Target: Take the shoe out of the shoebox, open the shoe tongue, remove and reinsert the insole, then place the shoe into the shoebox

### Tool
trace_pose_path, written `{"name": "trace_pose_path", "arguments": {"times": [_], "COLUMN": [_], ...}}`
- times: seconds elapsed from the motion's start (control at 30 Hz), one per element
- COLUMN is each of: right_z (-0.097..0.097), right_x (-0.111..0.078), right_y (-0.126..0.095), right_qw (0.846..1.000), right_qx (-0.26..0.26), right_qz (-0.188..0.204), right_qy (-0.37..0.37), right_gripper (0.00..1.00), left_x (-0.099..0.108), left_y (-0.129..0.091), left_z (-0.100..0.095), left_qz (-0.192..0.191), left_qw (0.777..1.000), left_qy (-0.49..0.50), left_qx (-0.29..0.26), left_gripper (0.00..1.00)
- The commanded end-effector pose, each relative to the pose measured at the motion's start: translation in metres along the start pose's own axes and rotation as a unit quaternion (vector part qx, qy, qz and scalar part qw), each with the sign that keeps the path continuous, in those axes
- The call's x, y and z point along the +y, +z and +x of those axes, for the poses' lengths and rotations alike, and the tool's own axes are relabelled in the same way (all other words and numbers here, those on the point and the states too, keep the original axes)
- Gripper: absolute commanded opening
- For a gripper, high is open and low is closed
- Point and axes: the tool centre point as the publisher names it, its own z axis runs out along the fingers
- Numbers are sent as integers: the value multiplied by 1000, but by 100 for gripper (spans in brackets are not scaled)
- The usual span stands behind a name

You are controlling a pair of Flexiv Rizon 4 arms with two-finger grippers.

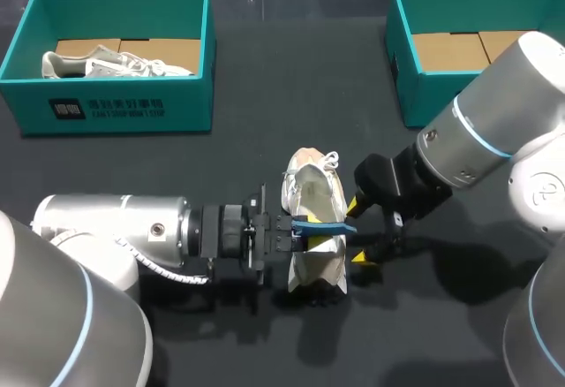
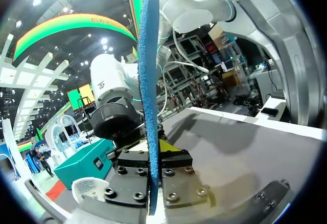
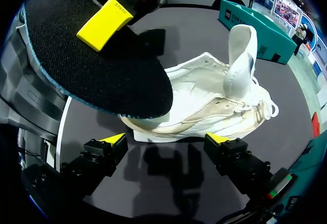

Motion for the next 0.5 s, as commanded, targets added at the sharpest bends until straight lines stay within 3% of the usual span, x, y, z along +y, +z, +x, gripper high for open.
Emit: {"name": "trace_pose_path", "arguments": {"times": [0.03,0.5], "right_z": [1,1], "right_x": [0,0], "right_y": [1,1], "right_qw": [1000,1000], "right_qx": [-1,-1], "right_qz": [0,0], "right_qy": [0,0], "right_gripper": [100,100], "left_x": [2,29], "left_y": [2,-5], "left_z": [3,-4], "left_qz": [1,-9], "left_qw": [1000,998], "left_qy": [0,-8], "left_qx": [-16,-56], "left_gripper": [0,0]}}
